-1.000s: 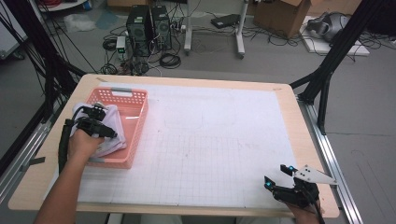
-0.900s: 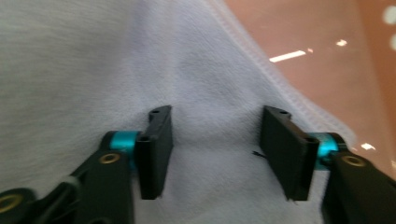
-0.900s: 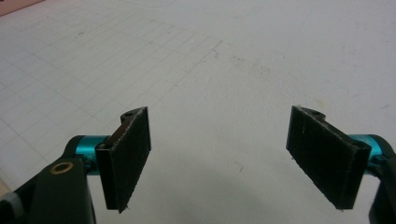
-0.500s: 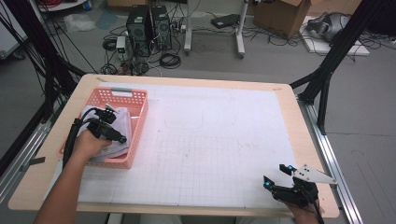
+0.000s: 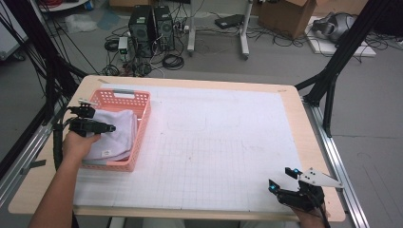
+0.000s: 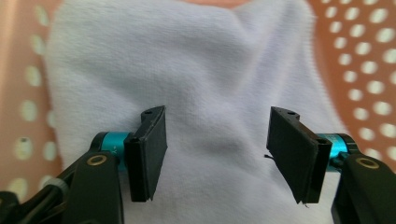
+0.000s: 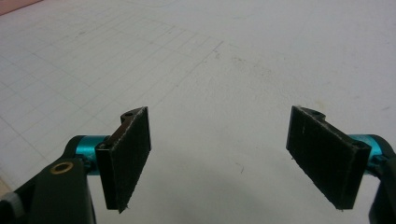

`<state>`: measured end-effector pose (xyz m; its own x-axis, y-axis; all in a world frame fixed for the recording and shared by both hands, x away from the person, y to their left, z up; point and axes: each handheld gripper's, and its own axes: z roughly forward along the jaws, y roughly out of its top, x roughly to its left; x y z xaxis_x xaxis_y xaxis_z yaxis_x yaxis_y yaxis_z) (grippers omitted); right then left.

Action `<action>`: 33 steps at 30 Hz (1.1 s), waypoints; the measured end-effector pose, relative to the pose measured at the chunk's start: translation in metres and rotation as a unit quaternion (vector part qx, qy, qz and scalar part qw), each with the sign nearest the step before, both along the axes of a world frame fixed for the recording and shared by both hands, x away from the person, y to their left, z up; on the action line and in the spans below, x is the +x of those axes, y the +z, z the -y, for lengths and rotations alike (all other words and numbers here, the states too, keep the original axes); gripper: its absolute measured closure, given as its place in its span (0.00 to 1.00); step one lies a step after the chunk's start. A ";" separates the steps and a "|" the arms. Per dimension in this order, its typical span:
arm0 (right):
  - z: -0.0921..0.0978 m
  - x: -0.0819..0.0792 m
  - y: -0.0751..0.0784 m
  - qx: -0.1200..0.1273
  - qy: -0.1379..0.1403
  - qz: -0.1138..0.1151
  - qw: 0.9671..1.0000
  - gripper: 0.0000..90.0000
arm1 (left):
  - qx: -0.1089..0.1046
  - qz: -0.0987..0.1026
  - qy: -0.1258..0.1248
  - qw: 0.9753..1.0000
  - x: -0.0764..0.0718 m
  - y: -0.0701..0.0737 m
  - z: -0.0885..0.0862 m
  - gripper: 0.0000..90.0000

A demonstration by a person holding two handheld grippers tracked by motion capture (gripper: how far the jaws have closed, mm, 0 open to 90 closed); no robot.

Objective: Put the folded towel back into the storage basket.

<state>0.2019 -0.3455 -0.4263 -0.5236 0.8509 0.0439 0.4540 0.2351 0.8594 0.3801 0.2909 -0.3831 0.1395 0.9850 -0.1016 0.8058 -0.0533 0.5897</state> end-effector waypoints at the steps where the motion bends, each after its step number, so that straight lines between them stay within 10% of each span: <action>1: 0.000 0.000 0.000 0.000 0.000 0.000 1.000 0.23 | 0.012 -0.005 0.002 1.000 0.002 -0.002 0.000 0.43; 7: 0.001 0.000 -0.002 -0.001 0.000 -0.004 1.000 0.23 | 0.053 -0.024 -0.010 0.998 0.018 -0.022 0.010 0.40; 14: 0.002 0.002 -0.005 0.000 -0.003 -0.012 1.000 0.23 | 0.001 0.025 -0.061 0.998 0.026 -0.029 0.017 0.40; 21: 0.001 0.003 -0.004 -0.002 0.001 -0.008 1.000 0.23 | -0.006 0.083 -0.008 0.997 0.017 -0.016 0.009 0.42; 26: 0.002 0.002 -0.003 0.003 -0.001 -0.007 1.000 0.23 | -0.070 0.176 -0.012 0.982 -0.004 0.009 -0.001 0.36; 30: 0.001 0.001 -0.001 0.005 -0.001 -0.002 1.000 0.23 | -0.117 0.246 -0.026 0.962 -0.029 0.021 -0.005 0.25; 31: 0.001 0.001 0.000 0.004 -0.001 0.000 1.000 0.23 | -0.128 0.274 -0.038 0.952 -0.041 0.024 -0.004 0.22; 33: 0.000 0.000 0.000 0.005 -0.002 0.000 1.000 0.23 | -0.134 0.284 -0.048 0.948 -0.047 0.025 -0.003 0.22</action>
<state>0.2024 -0.3459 -0.4264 -0.5209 0.8520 0.0525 0.4553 0.2253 0.8614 0.3335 0.2938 -0.3578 0.3346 0.9145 -0.2275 0.3529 0.1023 0.9300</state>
